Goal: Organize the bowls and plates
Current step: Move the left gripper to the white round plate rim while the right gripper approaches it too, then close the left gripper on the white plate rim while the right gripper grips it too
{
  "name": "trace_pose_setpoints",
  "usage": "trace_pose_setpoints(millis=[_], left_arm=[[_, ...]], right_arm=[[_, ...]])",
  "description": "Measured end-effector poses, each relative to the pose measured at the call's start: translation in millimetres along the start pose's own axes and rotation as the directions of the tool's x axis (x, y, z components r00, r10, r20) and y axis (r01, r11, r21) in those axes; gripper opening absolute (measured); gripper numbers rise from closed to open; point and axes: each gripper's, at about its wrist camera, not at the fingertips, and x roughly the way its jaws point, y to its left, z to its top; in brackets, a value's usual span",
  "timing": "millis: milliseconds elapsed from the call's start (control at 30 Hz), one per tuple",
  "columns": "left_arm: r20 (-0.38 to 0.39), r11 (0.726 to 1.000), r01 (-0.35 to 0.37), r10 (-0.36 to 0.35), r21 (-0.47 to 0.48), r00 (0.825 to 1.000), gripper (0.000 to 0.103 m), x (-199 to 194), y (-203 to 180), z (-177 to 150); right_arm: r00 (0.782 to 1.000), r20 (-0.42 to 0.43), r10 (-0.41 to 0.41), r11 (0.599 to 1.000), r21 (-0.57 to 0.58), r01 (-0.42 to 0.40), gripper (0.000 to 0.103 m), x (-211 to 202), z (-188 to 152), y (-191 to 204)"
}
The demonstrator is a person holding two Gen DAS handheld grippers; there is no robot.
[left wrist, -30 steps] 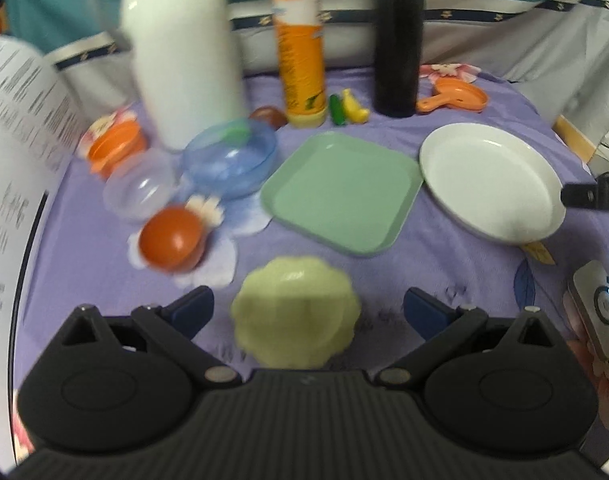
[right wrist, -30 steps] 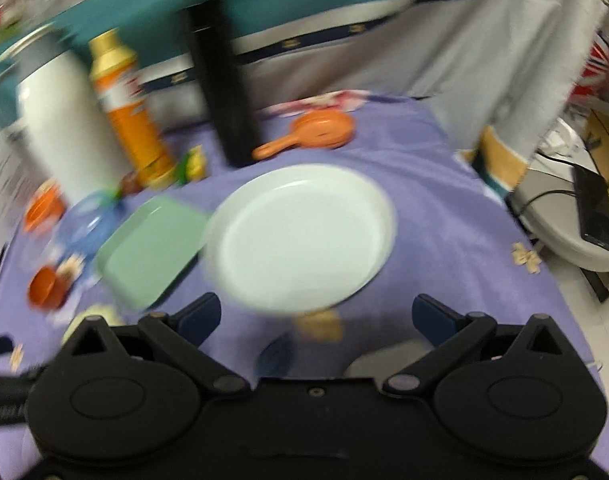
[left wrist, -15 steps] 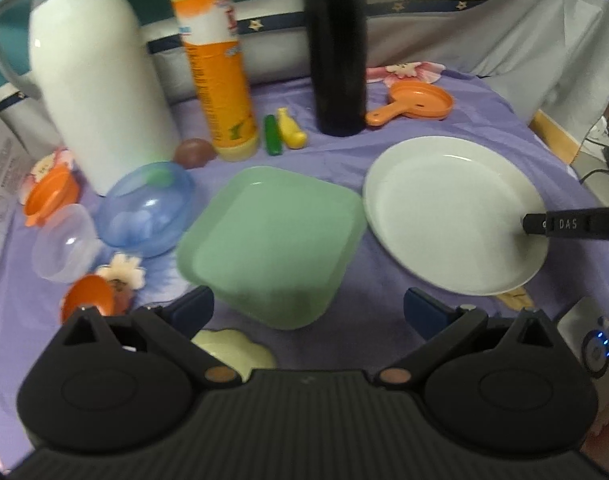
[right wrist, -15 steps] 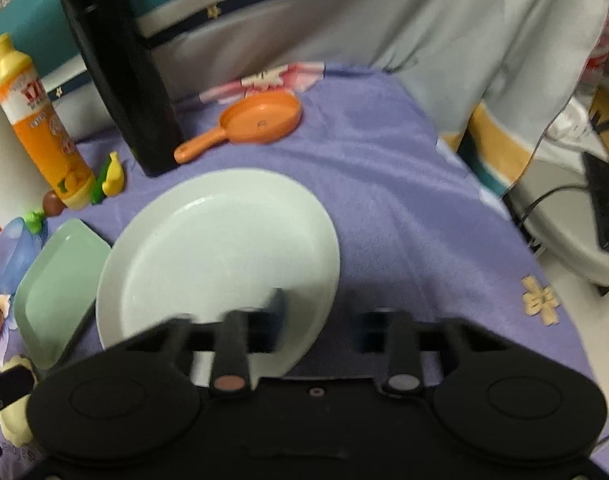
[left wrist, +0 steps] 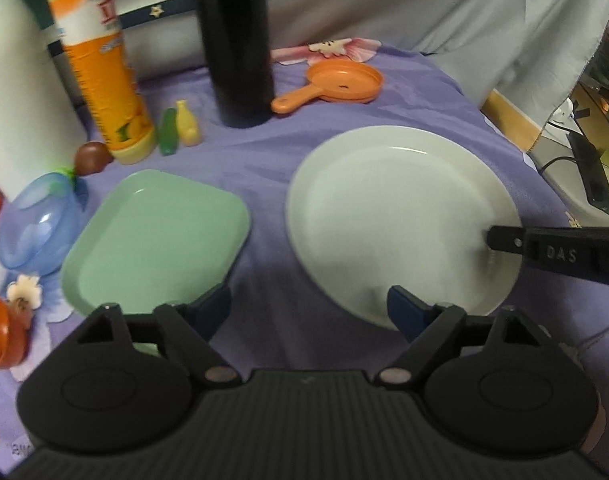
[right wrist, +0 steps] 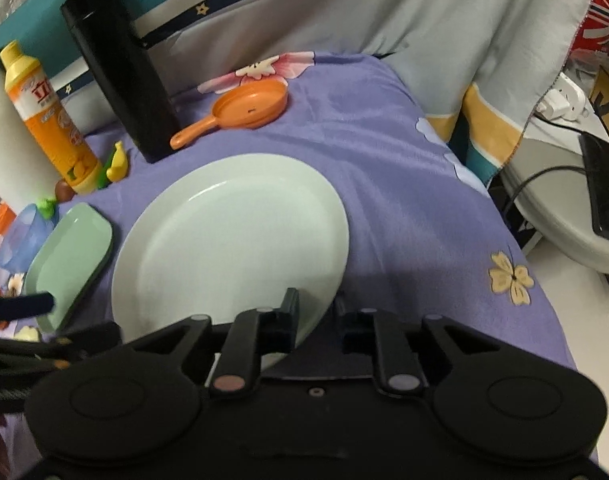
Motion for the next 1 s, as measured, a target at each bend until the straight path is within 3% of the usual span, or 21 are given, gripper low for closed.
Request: trace_pose_setpoints(millis=[200,233,300,333,433,633,800,867,1000], left_arm=[[-0.033,1.000,-0.003,0.003,-0.024,0.999,0.081,14.6,0.0,2.6],[-0.038,0.999,0.000,-0.002,-0.034,0.999,0.081,16.2,1.5,2.3],[-0.044,0.999,0.002,-0.004,-0.048,0.999,0.081,19.5,4.0,1.9],[-0.047,0.998,0.000,-0.003,-0.055,0.999,0.081,22.0,4.5,2.4],[-0.040,0.997,0.003,-0.006,-0.075,0.999,0.080,26.0,3.7,4.3],[-0.006,0.998,0.020,-0.021,-0.051,1.000,0.058,26.5,-5.9,10.9],[0.014,0.999,0.011,-0.010,-0.039,1.000,0.057,29.0,-11.7,14.2],[0.015,0.999,0.010,-0.009,-0.051,1.000,0.043,27.5,-7.5,14.8],[0.005,0.998,0.016,-0.015,-0.063,1.000,0.035,20.2,1.9,13.0]], right_arm=[[0.999,0.030,0.025,0.999,0.024,-0.025,0.020,10.8,12.1,-8.5],[0.999,0.035,0.040,0.999,0.033,-0.041,0.023,9.9,13.2,-10.8],[0.998,0.050,0.048,0.999,0.020,-0.049,0.040,7.1,13.8,-12.9],[0.997,0.061,0.040,0.999,0.002,-0.040,0.041,6.5,15.0,-12.0],[0.997,0.076,0.027,0.999,-0.021,-0.026,0.041,11.7,26.0,-9.6],[0.996,0.080,0.046,0.998,-0.047,-0.042,0.038,35.1,46.7,-1.5],[0.997,0.064,0.037,0.999,-0.005,-0.037,0.032,43.7,39.2,-3.2],[0.997,0.065,0.031,0.999,-0.008,-0.031,0.032,38.2,35.4,0.2],[0.998,0.065,0.021,1.000,0.014,-0.022,0.032,25.5,28.1,0.8]])
